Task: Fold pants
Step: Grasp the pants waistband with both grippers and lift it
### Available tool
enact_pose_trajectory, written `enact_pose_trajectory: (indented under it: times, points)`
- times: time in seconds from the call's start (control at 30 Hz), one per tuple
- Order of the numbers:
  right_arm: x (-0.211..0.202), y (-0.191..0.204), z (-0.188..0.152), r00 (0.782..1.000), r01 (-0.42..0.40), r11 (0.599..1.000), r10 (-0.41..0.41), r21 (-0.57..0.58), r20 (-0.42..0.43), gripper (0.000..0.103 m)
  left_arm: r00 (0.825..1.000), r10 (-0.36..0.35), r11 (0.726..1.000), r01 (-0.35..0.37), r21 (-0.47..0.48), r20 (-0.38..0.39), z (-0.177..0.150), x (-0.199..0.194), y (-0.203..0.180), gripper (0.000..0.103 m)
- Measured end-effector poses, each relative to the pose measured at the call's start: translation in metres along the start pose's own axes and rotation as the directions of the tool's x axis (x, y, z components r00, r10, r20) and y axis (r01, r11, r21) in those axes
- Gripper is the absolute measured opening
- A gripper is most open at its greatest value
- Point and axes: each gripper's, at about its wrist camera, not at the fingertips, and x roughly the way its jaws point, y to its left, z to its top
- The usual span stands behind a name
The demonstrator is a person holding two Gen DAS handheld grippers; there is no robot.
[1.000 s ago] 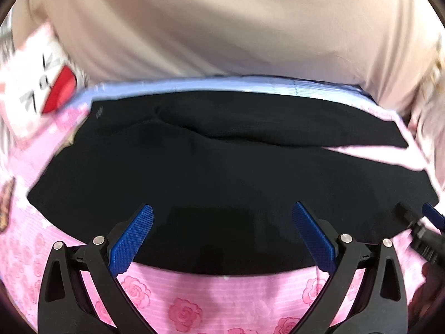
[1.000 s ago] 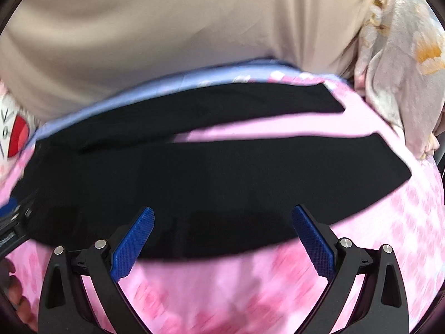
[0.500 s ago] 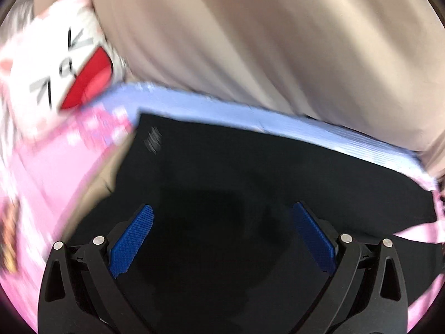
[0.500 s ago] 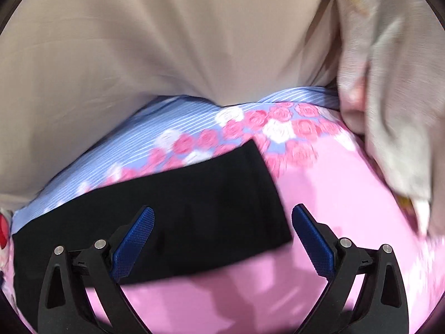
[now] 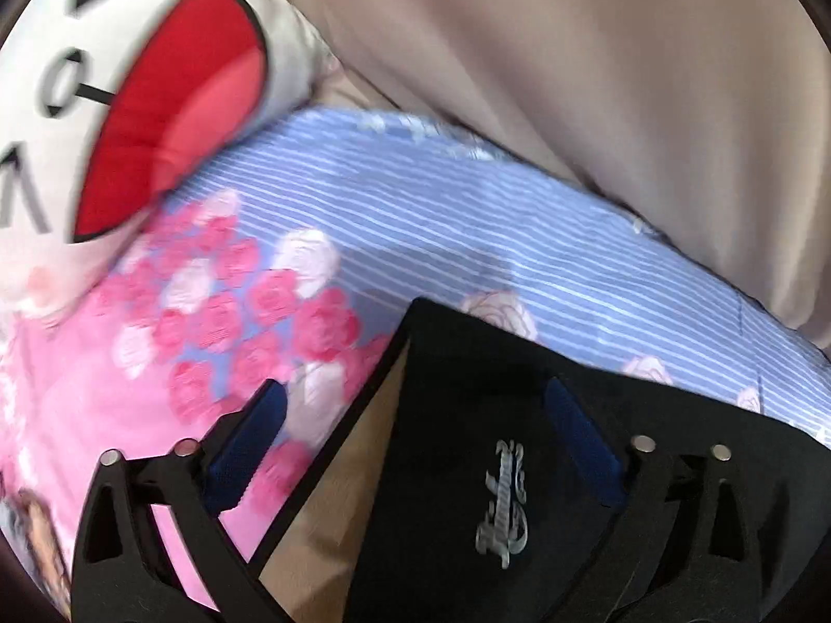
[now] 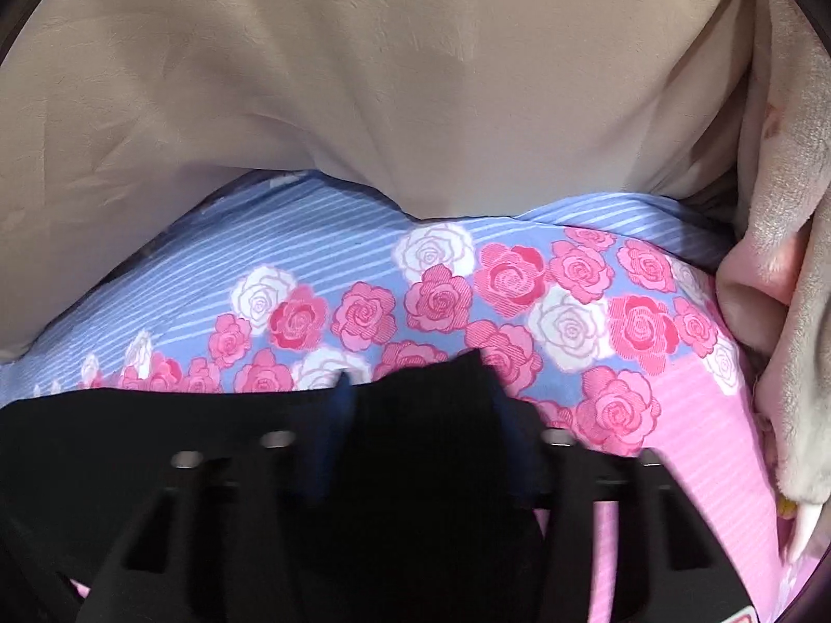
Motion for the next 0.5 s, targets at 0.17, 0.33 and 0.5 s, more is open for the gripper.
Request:
enact_pose_trajectory:
  times: [0.17,0.33,0.5]
  points:
    - [-0.013,0.009,-0.004,1.000,0.001,1.000,-0.001,0.009,0.020,0.020,0.998,-0.063,0.997,0.064,0.041,-0.026,0.003,-0.003,-0.010,0.032]
    - [-0.069,0.023,-0.019,0.995,-0.053,0.999,0.052,0.003,0.086,0.018,0.983,-0.184,0.982,0.183,0.042,0.028,-0.003,-0.049,-0.002,0.005]
    - [-0.137,0.030,-0.028,0.981,-0.093,0.995,0.098,-0.036,0.169,0.018,0.955,-0.275,0.960,0.267,0.088,0.106,-0.023,-0.126,-0.003,0.005]
